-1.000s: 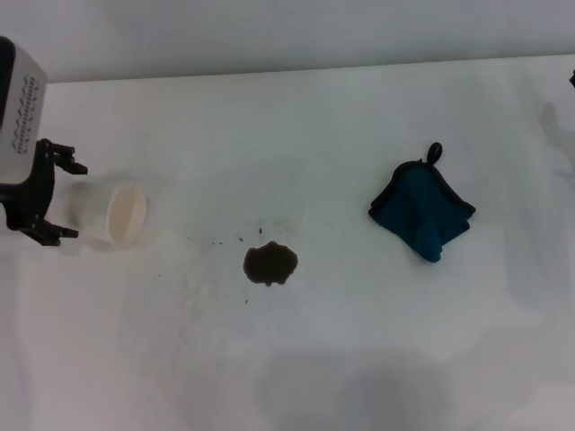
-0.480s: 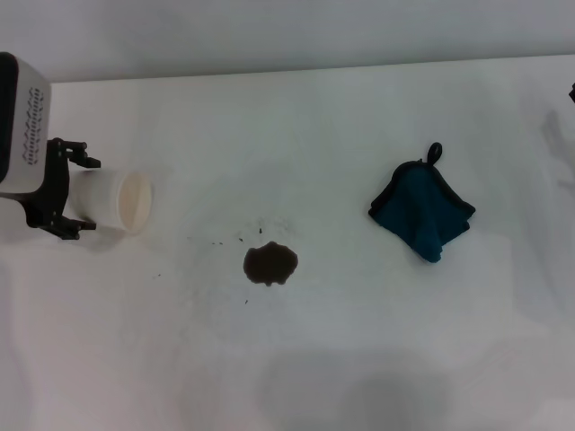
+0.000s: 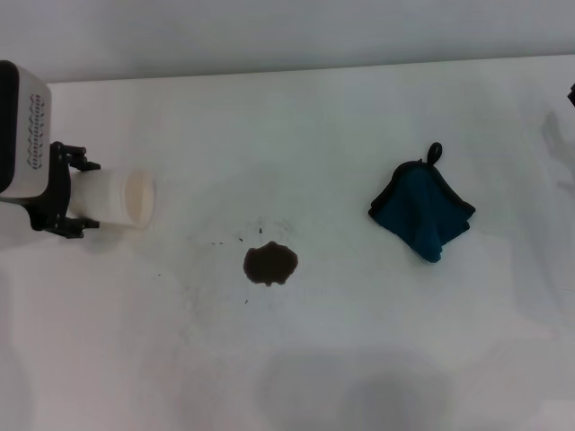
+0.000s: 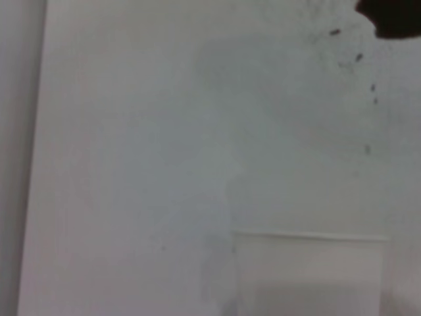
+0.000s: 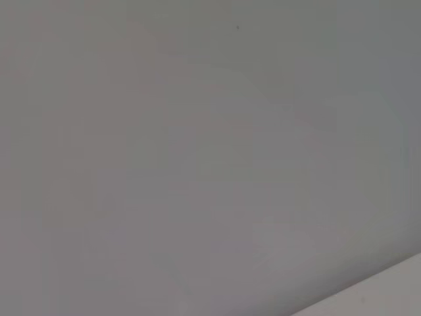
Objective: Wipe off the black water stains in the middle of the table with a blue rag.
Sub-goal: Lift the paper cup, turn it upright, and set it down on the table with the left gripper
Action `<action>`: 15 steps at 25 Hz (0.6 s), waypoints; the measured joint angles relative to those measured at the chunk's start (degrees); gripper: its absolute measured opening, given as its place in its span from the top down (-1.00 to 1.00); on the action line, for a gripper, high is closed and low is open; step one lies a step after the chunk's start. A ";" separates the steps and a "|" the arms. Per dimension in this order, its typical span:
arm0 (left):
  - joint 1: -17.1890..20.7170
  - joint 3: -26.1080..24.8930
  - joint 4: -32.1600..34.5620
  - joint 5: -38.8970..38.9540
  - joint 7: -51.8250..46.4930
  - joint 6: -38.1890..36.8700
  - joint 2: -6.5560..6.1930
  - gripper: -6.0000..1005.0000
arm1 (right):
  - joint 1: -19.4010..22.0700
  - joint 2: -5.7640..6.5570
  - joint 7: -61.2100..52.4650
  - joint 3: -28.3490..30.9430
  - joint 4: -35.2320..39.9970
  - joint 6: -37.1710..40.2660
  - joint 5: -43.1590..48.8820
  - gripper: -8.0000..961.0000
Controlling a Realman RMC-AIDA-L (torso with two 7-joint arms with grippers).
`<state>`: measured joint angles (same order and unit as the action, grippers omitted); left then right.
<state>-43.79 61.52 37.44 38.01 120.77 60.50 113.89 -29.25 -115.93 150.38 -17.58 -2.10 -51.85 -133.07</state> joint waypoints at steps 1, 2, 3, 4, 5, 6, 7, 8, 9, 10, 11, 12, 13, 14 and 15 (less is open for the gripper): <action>0.07 -0.01 0.00 0.67 0.19 -0.15 0.01 -0.72 | -0.01 0.00 0.00 0.00 0.04 0.00 -0.01 -0.75; 0.12 -0.01 0.00 1.12 0.38 -0.25 0.01 -0.71 | -0.01 0.00 0.00 0.00 0.08 0.00 -0.02 -0.75; 0.31 -0.01 0.00 1.72 0.91 -0.59 0.05 -0.70 | -0.02 0.00 0.00 0.00 0.12 0.00 -0.03 -0.75; 0.36 -0.02 0.00 1.82 1.10 -0.74 0.09 -0.69 | -0.02 0.02 0.00 0.00 0.17 0.00 -0.03 -0.75; 0.47 -0.01 0.00 1.99 1.51 -1.01 0.21 -0.69 | -0.02 0.05 0.00 0.00 0.26 0.00 -0.04 -0.75; 0.54 -0.01 0.00 2.10 1.91 -1.24 0.36 -0.68 | -0.02 0.06 0.00 0.00 0.34 -0.01 -0.05 -0.75; 0.58 -0.01 -0.01 2.20 2.16 -1.35 0.46 -0.63 | -0.02 0.07 0.00 0.00 0.42 -0.03 -0.05 -0.75; 0.64 -0.01 -0.01 2.32 2.40 -1.48 0.54 -0.59 | -0.02 0.09 0.00 0.00 0.46 -0.05 -0.06 -0.75; 0.67 -0.02 -0.02 2.46 2.49 -1.61 0.59 -0.54 | -0.02 0.12 0.00 0.00 0.48 -0.07 -0.06 -0.75; 0.71 -0.21 -0.03 2.63 2.53 -1.83 0.69 -0.50 | -0.02 0.14 0.00 0.00 0.49 -0.07 -0.07 -0.75; 0.72 -0.71 -0.04 2.83 2.56 -2.10 0.83 -0.47 | -0.03 0.17 0.00 0.00 0.51 -0.09 -0.08 -0.75; 0.73 -1.51 -0.03 3.21 2.57 -2.33 1.01 -0.43 | -0.02 0.20 0.00 0.00 0.54 -0.09 -0.09 -0.75; 0.72 -2.70 0.11 3.77 2.56 -2.57 1.16 -0.39 | -0.02 0.26 0.00 0.00 0.60 -0.09 -0.09 -0.75; 0.74 -3.99 0.24 4.99 2.45 -2.72 1.26 -0.35 | -0.03 0.28 0.00 0.00 0.68 -0.10 -0.09 -0.75; 0.73 -5.31 0.42 6.50 2.28 -2.94 1.29 -0.33 | -0.02 0.30 0.00 0.00 0.81 -0.10 -0.10 -0.75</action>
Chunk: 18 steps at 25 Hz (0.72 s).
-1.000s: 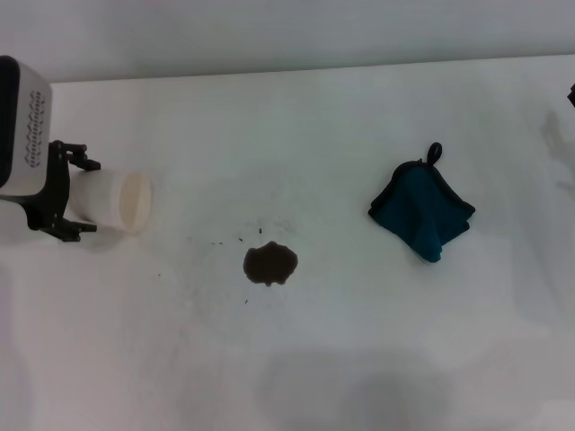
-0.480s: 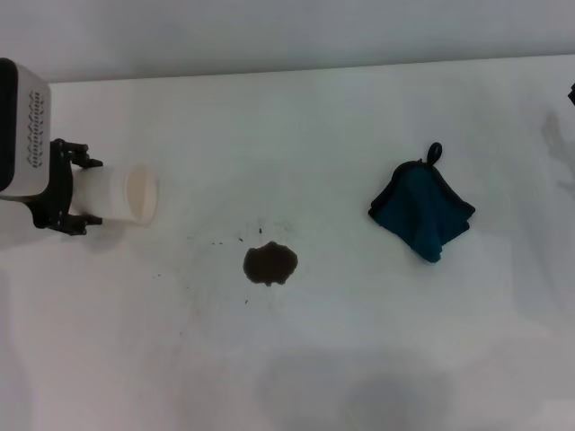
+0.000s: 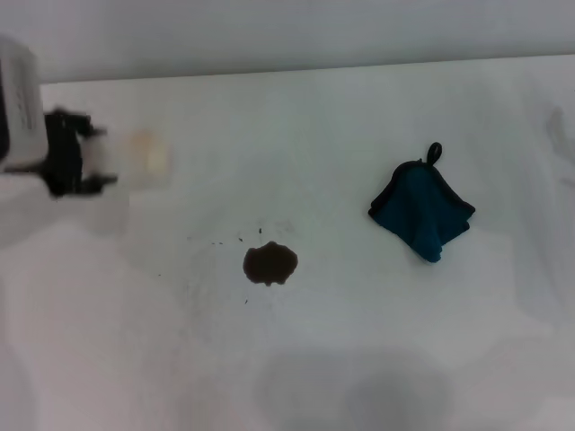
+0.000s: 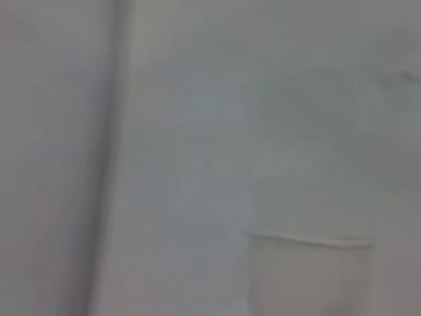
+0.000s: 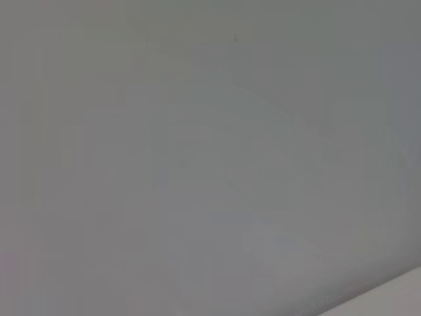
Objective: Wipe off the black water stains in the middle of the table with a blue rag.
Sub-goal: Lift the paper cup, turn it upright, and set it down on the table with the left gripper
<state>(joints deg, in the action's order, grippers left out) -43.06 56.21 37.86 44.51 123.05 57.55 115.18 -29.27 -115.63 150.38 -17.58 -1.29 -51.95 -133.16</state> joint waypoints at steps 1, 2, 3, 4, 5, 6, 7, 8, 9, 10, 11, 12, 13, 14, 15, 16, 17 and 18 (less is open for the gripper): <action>0.02 -1.63 0.09 2.37 -0.21 -0.20 0.05 -0.32 | 0.00 0.02 0.00 -0.01 0.21 0.00 -0.01 -0.75; 0.23 -3.38 0.11 5.97 -0.32 -0.55 0.08 -0.31 | 0.00 0.05 0.00 0.00 0.41 0.00 -0.05 -0.75; 0.43 -4.48 0.07 8.34 -0.32 -0.77 0.10 -0.29 | 0.00 0.05 0.00 0.00 0.58 0.00 -0.06 -0.74; 1.01 -5.47 -0.01 12.03 -0.14 -1.43 0.34 -0.28 | -0.02 0.06 0.00 0.31 0.64 0.00 -0.08 -0.74; 1.99 -6.09 -0.11 16.62 0.16 -2.66 0.85 -0.26 | -0.04 0.08 0.00 0.75 0.65 0.01 -0.08 -0.74; 2.85 -6.16 -0.16 19.68 0.40 -3.56 1.39 -0.26 | -0.07 0.08 0.00 1.55 0.65 0.01 -0.08 -0.74; 3.75 -6.25 -0.13 23.40 1.08 -4.83 2.08 -0.26 | -0.08 0.08 0.00 2.38 0.66 0.01 -0.08 -0.74; 4.84 -6.12 -0.37 27.09 2.29 -5.86 2.93 -0.26 | -0.10 0.08 0.00 3.14 0.66 -0.02 -0.08 -0.74; 5.82 -6.01 -1.01 31.37 4.13 -6.51 3.49 -0.26 | -0.13 0.08 0.00 3.69 0.68 -0.06 -0.09 -0.74; 6.43 -5.83 -2.65 35.66 5.92 -6.56 3.78 -0.26 | -0.17 0.08 0.00 4.09 0.68 -0.11 -0.09 -0.74; 6.79 -5.73 -4.04 39.12 7.26 -6.49 3.85 -0.26 | -0.22 0.10 0.00 4.22 0.69 -0.24 -0.08 -0.74; 6.94 -5.59 -6.77 43.57 8.68 -6.23 3.79 -0.26 | -0.24 0.12 0.00 4.25 0.80 -0.36 -0.08 -0.74; 6.99 -5.49 -11.56 52.20 10.84 -5.99 3.60 -0.26 | -0.24 0.13 0.00 4.26 0.96 -0.44 -0.07 -0.74; 6.99 -5.49 -11.56 52.20 10.84 -5.99 3.60 -0.26 | -0.24 0.15 0.00 4.28 1.20 -0.52 -0.08 -0.74; 7.13 -5.50 -13.64 56.05 11.88 -6.02 3.63 -0.26 | -0.24 0.16 0.00 4.31 1.41 -0.58 -0.09 -0.74; 7.26 -5.55 -14.97 59.14 12.89 -6.10 3.68 -0.26 | -0.30 0.16 0.00 4.33 1.66 -0.60 -0.09 -0.74; 7.58 -5.49 -17.17 63.86 14.83 -6.12 3.86 -0.26 | -0.37 0.16 0.00 4.35 1.83 -0.62 -0.10 -0.74; 7.65 -5.46 -18.75 67.15 16.31 -6.09 3.92 -0.26 | -0.43 0.16 0.00 4.36 2.08 -0.63 -0.09 -0.74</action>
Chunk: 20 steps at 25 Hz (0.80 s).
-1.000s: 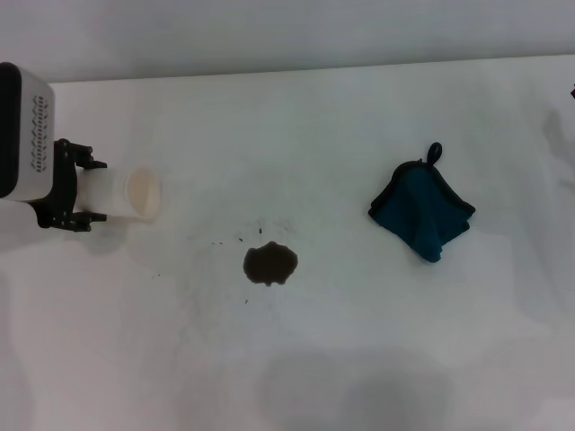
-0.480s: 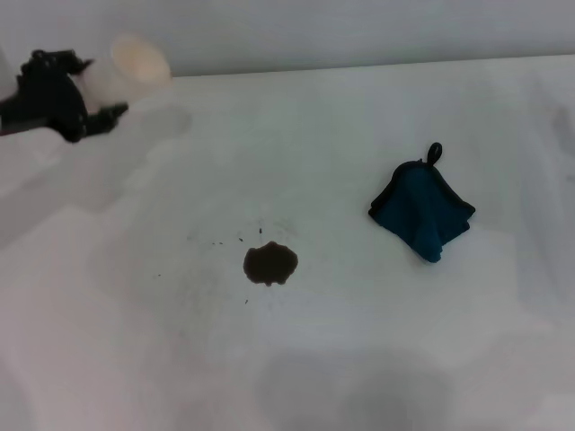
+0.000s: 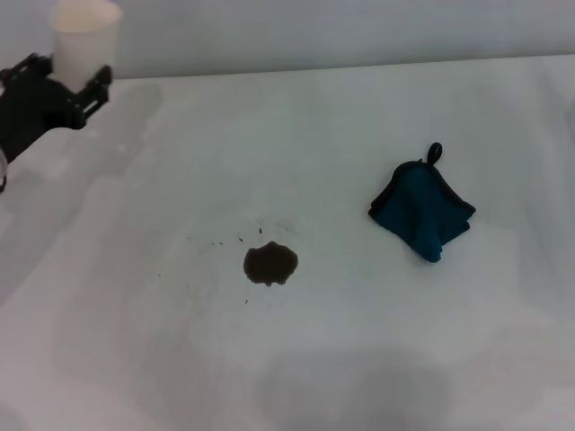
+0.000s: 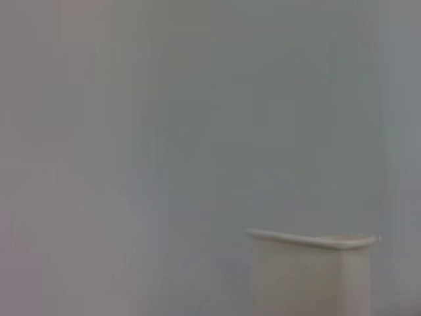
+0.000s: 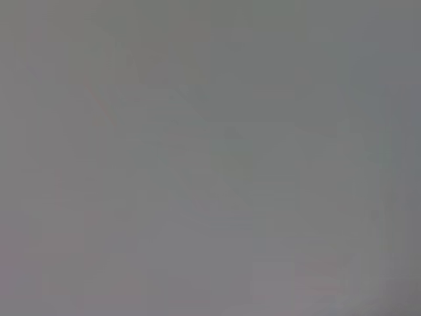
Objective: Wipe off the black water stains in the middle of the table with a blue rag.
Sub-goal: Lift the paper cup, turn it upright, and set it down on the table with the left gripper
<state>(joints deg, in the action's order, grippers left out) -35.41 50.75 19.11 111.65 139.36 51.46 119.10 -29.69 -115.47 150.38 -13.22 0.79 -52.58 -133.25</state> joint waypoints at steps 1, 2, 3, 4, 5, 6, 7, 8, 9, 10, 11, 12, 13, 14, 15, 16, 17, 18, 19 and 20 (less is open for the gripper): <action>-0.01 0.07 -1.85 3.68 1.67 0.10 0.11 -0.26 | -0.04 0.00 0.00 0.01 0.39 -0.04 0.00 -0.74; -0.20 0.07 -3.70 6.64 2.87 0.15 0.18 -0.26 | -0.04 0.00 -0.01 0.02 0.58 -0.06 -0.01 -0.74; -0.42 0.08 -5.57 9.78 3.88 0.14 0.30 -0.26 | -0.04 -0.01 -0.02 0.03 0.76 -0.07 0.00 -0.74; -0.61 0.07 -7.31 12.94 4.49 0.01 0.40 -0.25 | -0.06 0.00 -0.04 0.03 0.88 -0.07 0.00 -0.74; -0.77 0.07 -8.65 15.63 4.84 -0.13 0.49 -0.25 | -0.10 0.01 -0.05 0.04 0.98 -0.07 0.00 -0.74; -1.15 0.06 -10.45 18.64 5.14 -0.30 0.55 -0.25 | -0.14 0.02 -0.05 0.04 1.11 -0.07 0.00 -0.74; -1.70 0.07 -12.00 20.69 5.31 -0.32 0.59 -0.25 | -0.15 0.03 -0.05 0.04 1.27 -0.07 0.00 -0.74; -1.98 0.04 -12.66 21.08 5.35 -0.35 0.58 -0.25 | -0.14 0.04 -0.06 0.04 1.37 -0.08 0.00 -0.74; -2.64 0.07 -13.81 21.55 5.41 -0.34 0.60 -0.25 | -0.13 0.04 -0.06 0.04 1.40 -0.08 0.02 -0.74; -3.12 0.06 -14.89 21.57 5.43 -0.34 0.61 -0.25 | -0.07 0.05 -0.07 0.04 1.47 -0.07 0.01 -0.74; -3.57 0.05 -15.88 21.47 5.53 -0.39 0.67 -0.25 | -0.04 0.05 -0.07 0.04 1.51 -0.07 0.01 -0.74; -3.92 0.06 -16.77 21.36 5.71 -0.56 0.77 -0.25 | -0.06 0.08 -0.07 0.04 1.54 -0.01 0.01 -0.74; -4.25 0.05 -17.59 21.36 6.26 -0.99 0.91 -0.25 | -0.11 0.11 -0.08 0.04 1.56 0.06 0.01 -0.74; -4.49 0.05 -18.25 21.36 6.90 -1.54 1.05 -0.25 | -0.15 0.13 -0.08 0.04 1.57 0.08 0.01 -0.74; -4.70 0.04 -18.78 21.36 7.55 -2.00 1.14 -0.25 | -0.18 0.14 -0.09 0.04 1.58 0.09 0.01 -0.74; -4.97 0.05 -19.59 21.36 8.43 -2.67 1.25 -0.25 | -0.21 0.14 -0.09 0.04 1.58 0.04 0.02 -0.74; -5.16 0.05 -20.24 21.36 8.98 -3.01 1.28 -0.25 | -0.23 0.14 -0.09 0.04 1.58 -0.01 0.02 -0.74; -5.21 0.05 -20.55 21.34 9.14 -3.10 1.30 -0.25 | -0.25 0.15 -0.09 0.04 1.58 -0.01 0.02 -0.74; -5.22 0.06 -20.86 21.26 9.24 -3.15 1.32 -0.25 | -0.26 0.16 -0.09 0.04 1.58 -0.01 0.02 -0.74; -5.17 0.08 -21.15 21.06 9.31 -3.15 1.34 -0.25 | -0.25 0.16 -0.09 0.04 1.58 0.00 0.03 -0.74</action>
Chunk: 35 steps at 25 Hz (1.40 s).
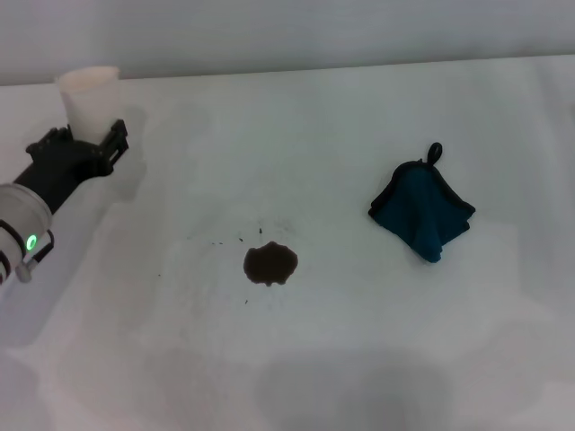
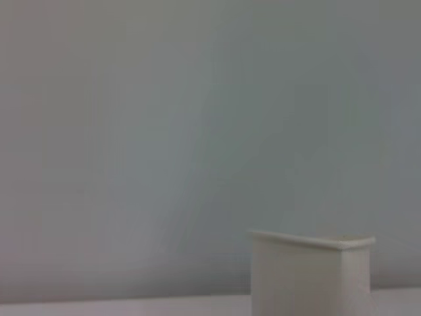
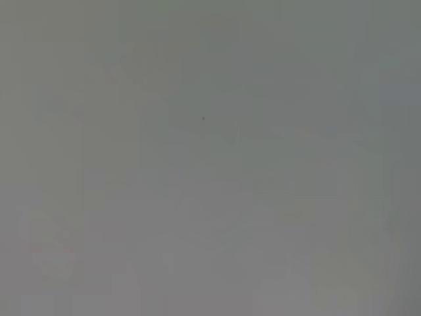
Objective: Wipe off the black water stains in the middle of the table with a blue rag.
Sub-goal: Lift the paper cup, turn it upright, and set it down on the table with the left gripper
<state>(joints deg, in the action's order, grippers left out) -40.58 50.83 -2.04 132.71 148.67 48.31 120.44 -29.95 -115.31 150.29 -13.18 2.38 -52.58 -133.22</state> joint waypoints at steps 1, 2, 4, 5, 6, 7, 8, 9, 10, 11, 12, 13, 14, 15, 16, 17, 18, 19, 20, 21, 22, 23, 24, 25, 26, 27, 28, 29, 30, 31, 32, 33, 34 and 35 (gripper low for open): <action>0.11 0.02 -0.12 -0.27 0.04 0.00 0.03 -0.24 | 0.01 0.00 0.00 0.00 0.00 0.06 0.02 -0.74; 0.44 0.04 -0.28 -0.93 0.11 0.00 0.04 -0.24 | 0.10 0.00 0.00 0.00 0.00 0.21 0.06 -0.74; 0.61 0.05 -0.31 -1.11 0.12 0.00 0.04 -0.24 | 0.15 0.00 0.00 0.00 0.00 0.25 0.07 -0.74; 0.71 0.06 -0.33 -1.17 0.12 0.00 0.02 -0.24 | 0.21 0.00 0.00 0.00 0.00 0.27 0.07 -0.74; 0.92 0.06 -0.38 -1.19 0.13 -0.02 0.01 -0.24 | 0.22 0.00 0.00 0.00 0.00 0.29 0.07 -0.74; 1.26 0.06 -0.43 -1.22 0.14 -0.20 0.03 -0.24 | 0.22 0.00 0.00 0.00 0.00 0.30 0.07 -0.74; 1.26 0.06 -0.43 -1.22 0.14 -0.20 0.03 -0.24 | 0.23 0.00 0.00 0.00 0.00 0.31 0.07 -0.74; 1.48 0.06 -0.50 -1.27 0.14 -0.53 0.05 -0.24 | 0.24 0.01 0.00 -0.01 -0.01 0.31 0.08 -0.74; 1.55 0.06 -0.53 -1.29 0.15 -0.68 0.06 -0.24 | 0.25 0.01 0.00 -0.06 0.00 0.32 0.10 -0.74; 1.63 0.06 -0.76 -1.45 0.23 -1.26 0.07 -0.24 | 0.26 0.00 0.00 -0.14 0.00 0.33 0.14 -0.74; 1.65 0.06 -0.87 -1.62 0.30 -1.61 0.07 -0.24 | 0.30 0.00 0.00 -0.25 -0.01 0.34 0.18 -0.74; 1.70 0.06 -1.01 -1.88 0.48 -2.19 0.07 -0.24 | 0.36 0.01 0.00 -0.37 -0.01 0.37 0.20 -0.74; 1.79 0.06 -1.05 -2.05 0.59 -2.53 0.07 -0.25 | 0.39 0.01 0.00 -0.41 -0.03 0.40 0.22 -0.74; 1.92 0.06 -1.07 -2.18 0.68 -2.80 0.07 -0.25 | 0.42 0.01 0.00 -0.43 -0.05 0.45 0.24 -0.74; 1.99 0.06 -1.06 -2.25 0.70 -2.88 0.06 -0.25 | 0.44 0.01 0.00 -0.44 -0.05 0.52 0.24 -0.74; 2.10 0.05 -1.06 -2.41 0.70 -2.91 0.06 -0.26 | 0.47 0.00 0.00 -0.44 -0.09 0.53 0.24 -0.74; 2.17 0.05 -1.08 -2.59 0.71 -2.90 0.05 -0.26 | 0.48 -0.01 0.00 -0.45 -0.14 0.54 0.24 -0.74; 2.18 0.03 -1.10 -2.78 0.71 -2.91 0.05 -0.27 | 0.49 -0.02 0.00 -0.45 -0.18 0.56 0.25 -0.74; 2.20 0.02 -1.11 -3.08 0.72 -2.92 0.04 -0.27 | 0.50 -0.03 0.00 -0.45 -0.26 0.59 0.25 -0.74; 2.20 0.03 -1.14 -3.48 0.73 -2.96 0.04 -0.27 | 0.50 -0.04 0.00 -0.45 -0.40 0.64 0.27 -0.74; 2.20 0.03 -1.14 -3.48 0.73 -2.96 0.04 -0.28 | 0.50 -0.04 0.00 -0.45 -0.40 0.64 0.27 -0.74; 2.22 0.03 -1.17 -3.91 0.73 -3.26 0.05 -0.28 | 0.50 -0.05 0.00 -0.45 -0.46 0.65 0.30 -0.74; 2.22 -0.16 -1.21 -4.07 0.74 -4.29 0.06 -0.28 | 0.49 -0.05 0.00 -0.44 -0.52 0.66 0.35 -0.74; 2.23 -0.22 -1.23 -4.06 0.74 -4.73 0.06 -0.29 | 0.48 -0.06 0.00 -0.45 -0.58 0.66 0.37 -0.74; 2.27 -0.27 -1.29 -4.05 0.73 -5.32 0.06 -0.29 | 0.48 -0.07 0.00 -0.47 -0.63 0.66 0.40 -0.74; 2.27 -0.27 -1.29 -4.05 0.73 -5.32 0.06 -0.36 | 0.54 -0.10 0.00 -0.48 -0.67 0.66 0.41 -0.74; 2.37 -0.27 -1.30 -4.05 0.68 -5.31 0.06 -0.42 | 0.62 -0.12 0.00 -0.48 -0.68 0.66 0.42 -0.74; 2.51 -0.28 -1.31 -4.09 0.58 -5.05 0.06 -0.49 | 0.71 -0.14 0.00 -0.47 -0.68 0.66 0.42 -0.74; 2.72 -0.28 -1.31 -4.13 0.51 -4.59 0.06 -0.56 | 0.76 -0.15 0.00 -0.47 -0.69 0.66 0.42 -0.74; 2.98 -0.29 -1.31 -4.16 0.44 -4.04 0.04 -0.62 | 0.78 -0.15 0.00 -0.48 -0.70 0.66 0.43 -0.74; 3.33 -0.29 -1.31 -4.16 0.43 -3.36 0.00 -0.69 | 0.78 -0.16 0.00 -0.52 -0.70 0.66 0.45 -0.74; 3.72 -0.30 -1.31 -4.16 0.41 -2.53 -0.04 -0.70 | 0.79 -0.16 0.00 -0.57 -0.71 0.66 0.47 -0.74; 4.12 -0.30 -1.31 -4.17 0.39 -1.85 -0.07 -0.71 | 0.81 -0.16 0.00 -0.59 -0.71 0.66 0.49 -0.74; 4.55 -0.30 -1.31 -4.14 0.39 -1.21 -0.07 -0.71 | 0.83 -0.17 0.00 -0.60 -0.71 0.66 0.50 -0.74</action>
<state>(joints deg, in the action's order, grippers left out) -36.03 50.53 -3.35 128.56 149.06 47.10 120.37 -29.12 -115.49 150.29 -13.78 1.67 -51.92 -132.72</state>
